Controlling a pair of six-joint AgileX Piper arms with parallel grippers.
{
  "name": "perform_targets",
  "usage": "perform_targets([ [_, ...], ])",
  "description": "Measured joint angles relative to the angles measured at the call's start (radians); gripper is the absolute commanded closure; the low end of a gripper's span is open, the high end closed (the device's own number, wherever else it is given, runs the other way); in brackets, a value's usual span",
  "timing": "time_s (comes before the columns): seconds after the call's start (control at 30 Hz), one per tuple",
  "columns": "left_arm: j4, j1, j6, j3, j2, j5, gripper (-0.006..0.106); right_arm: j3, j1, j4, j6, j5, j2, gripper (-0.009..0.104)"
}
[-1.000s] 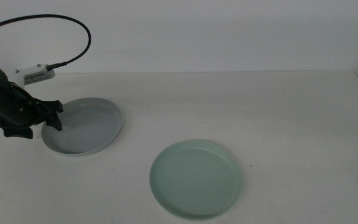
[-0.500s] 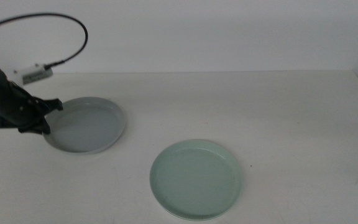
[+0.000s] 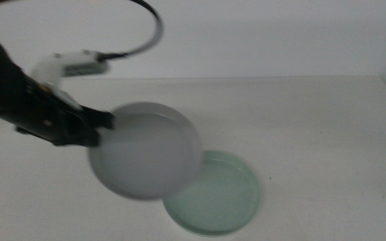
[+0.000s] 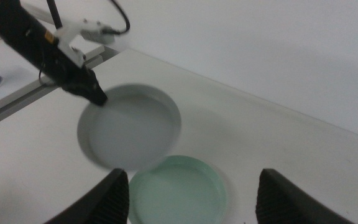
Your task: Stack the three bowls on top of each other.
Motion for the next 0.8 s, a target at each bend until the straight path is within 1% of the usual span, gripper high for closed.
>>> perform_targets([
  [0.13, 0.0, -0.165, -0.031, 0.035, 0.005, -0.054, 0.1, 0.0, 0.0, 0.0, 0.0, 0.0, 0.0, 0.043],
  [0.27, -0.001, -0.268, -0.054, 0.037, 0.074, -0.152, 0.1, 0.0, 0.0, 0.0, 0.0, 0.0, 0.0, 0.043],
  [0.4, -0.003, -0.306, -0.059, 0.038, 0.155, -0.235, 0.1, 0.0, 0.0, 0.0, 0.0, 0.0, 0.0, 0.043],
  [0.53, -0.009, -0.307, -0.059, 0.039, 0.213, -0.299, 0.099, 0.0, 0.0, 0.0, 0.0, 0.0, 0.0, 0.043],
  [0.6, -0.019, -0.307, -0.059, 0.039, 0.229, -0.323, 0.095, 0.0, 0.0, 0.0, 0.0, 0.0, 0.0, 0.043],
  [0.7, -0.026, -0.307, -0.059, 0.039, 0.232, -0.343, 0.083, 0.0, 0.0, 0.0, 0.0, 0.0, 0.0, 0.043],
  [0.8, -0.027, -0.307, -0.056, 0.039, 0.232, -0.345, 0.06, 0.0, 0.0, 0.0, 0.0, 0.0, 0.0, 0.043],
])
